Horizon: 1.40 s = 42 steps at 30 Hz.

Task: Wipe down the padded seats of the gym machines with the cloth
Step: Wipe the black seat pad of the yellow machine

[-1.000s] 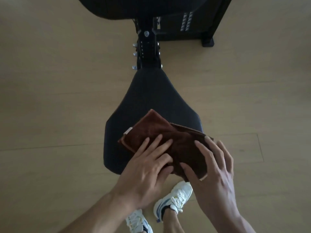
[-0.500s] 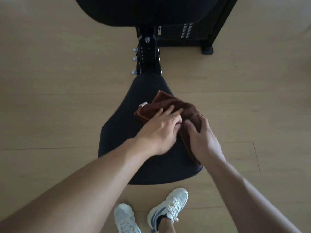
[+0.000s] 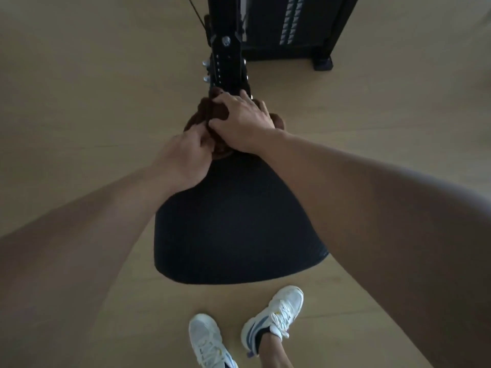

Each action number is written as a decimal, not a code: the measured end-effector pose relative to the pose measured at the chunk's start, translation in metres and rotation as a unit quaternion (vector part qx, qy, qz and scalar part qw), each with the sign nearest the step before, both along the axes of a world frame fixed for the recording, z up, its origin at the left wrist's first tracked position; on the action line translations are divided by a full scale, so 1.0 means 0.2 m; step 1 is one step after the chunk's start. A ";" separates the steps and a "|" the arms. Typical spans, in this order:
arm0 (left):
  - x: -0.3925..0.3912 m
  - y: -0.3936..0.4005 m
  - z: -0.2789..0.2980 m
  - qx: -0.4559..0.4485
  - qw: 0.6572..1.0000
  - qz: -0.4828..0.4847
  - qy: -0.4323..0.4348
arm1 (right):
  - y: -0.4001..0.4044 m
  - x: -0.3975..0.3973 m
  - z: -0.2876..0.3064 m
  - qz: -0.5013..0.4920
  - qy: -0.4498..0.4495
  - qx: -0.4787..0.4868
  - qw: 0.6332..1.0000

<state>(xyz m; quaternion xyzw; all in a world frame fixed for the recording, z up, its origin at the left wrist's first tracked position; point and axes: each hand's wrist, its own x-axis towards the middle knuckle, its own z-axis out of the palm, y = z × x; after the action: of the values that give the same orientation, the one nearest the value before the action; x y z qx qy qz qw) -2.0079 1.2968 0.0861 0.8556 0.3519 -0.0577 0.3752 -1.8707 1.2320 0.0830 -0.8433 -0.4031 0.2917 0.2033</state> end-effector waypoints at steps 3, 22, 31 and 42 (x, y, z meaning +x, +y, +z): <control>-0.14 -0.03 0.00 -0.045 0.994 0.082 -0.052 | 0.01 -0.08 0.03 0.061 -0.001 -0.006 0.998; -0.94 -0.94 0.65 -0.380 0.875 0.300 -0.028 | -0.91 -0.97 0.69 -0.278 0.328 0.014 0.903; -0.92 -0.99 1.06 -0.649 0.636 0.418 -0.002 | -1.25 -1.18 1.14 -0.424 0.443 0.197 0.764; -0.70 -1.22 1.36 -0.619 0.720 0.308 -0.062 | -1.74 -1.21 1.43 -0.503 0.376 0.196 0.753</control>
<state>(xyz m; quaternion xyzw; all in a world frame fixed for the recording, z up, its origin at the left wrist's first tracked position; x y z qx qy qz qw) -2.1482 1.0525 0.3577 0.2789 0.4577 -0.0915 0.8393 -2.1117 0.8836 0.3699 -0.6883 0.1398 0.3559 0.6165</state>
